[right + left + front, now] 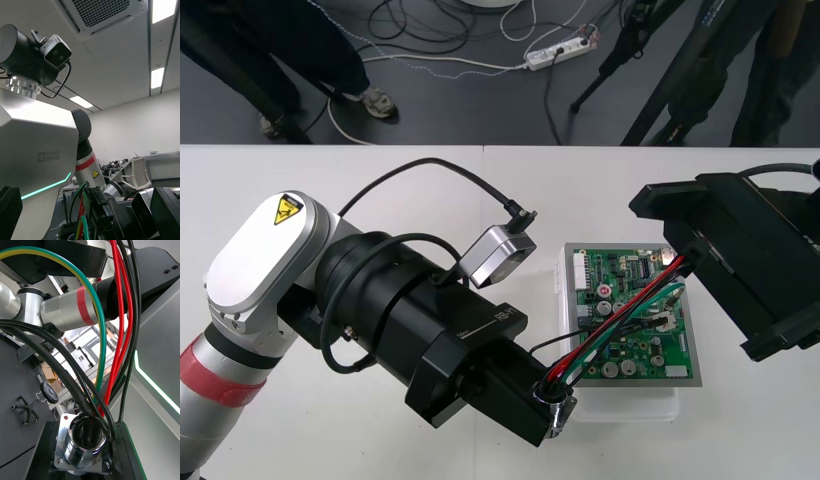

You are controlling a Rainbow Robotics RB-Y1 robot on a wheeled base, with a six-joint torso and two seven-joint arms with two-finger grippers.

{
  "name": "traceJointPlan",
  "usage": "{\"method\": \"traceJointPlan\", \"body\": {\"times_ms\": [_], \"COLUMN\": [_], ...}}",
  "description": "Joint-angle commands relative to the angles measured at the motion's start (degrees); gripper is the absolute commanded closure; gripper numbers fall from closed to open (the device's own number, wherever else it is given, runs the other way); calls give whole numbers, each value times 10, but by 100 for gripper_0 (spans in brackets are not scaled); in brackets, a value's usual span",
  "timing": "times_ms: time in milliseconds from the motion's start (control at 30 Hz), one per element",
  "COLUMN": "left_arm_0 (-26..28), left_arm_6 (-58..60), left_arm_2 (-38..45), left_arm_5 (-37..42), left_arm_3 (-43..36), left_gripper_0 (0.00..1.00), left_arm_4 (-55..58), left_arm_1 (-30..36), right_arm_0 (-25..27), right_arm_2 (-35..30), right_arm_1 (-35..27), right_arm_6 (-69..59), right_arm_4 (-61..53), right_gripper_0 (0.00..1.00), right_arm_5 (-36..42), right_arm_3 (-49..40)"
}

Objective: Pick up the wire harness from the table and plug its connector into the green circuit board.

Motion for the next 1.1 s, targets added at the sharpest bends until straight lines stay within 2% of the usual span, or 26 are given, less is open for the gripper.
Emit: {"method": "traceJointPlan", "body": {"times_ms": [33, 333, 367, 400, 500, 833, 1100], "left_arm_0": [-23, -22, -23, -23, -23, -22, -22], "left_arm_6": [40, 40, 40, 40, 40, 40, 40], "left_arm_2": [-10, -10, -10, -11, -10, -10, -10], "left_arm_5": [11, 12, 12, 12, 12, 12, 12], "left_arm_3": [-6, -6, -7, -6, -7, -7, -7], "left_gripper_0": [100, 100, 100, 100, 100, 100, 100], "left_arm_4": [12, 13, 13, 13, 13, 13, 13], "left_arm_1": [-14, -14, -14, -14, -14, -14, -14], "right_arm_0": [-17, -16, -16, -16, -16, -16, -16], "right_arm_2": [14, 14, 14, 14, 14, 14, 14], "right_arm_1": [2, 2, 2, 2, 2, 2, 2], "right_arm_6": [-35, -36, -36, -33, -31, -29, -26], "right_arm_4": [-9, -9, -9, -9, -10, -24, -23], "right_gripper_0": [0, 1, 31, 47, 74, 100, 100], "right_arm_5": [-4, -4, -4, -4, -4, -4, -4], "right_arm_3": [-21, -19, -20, -20, -20, -14, -8]}}
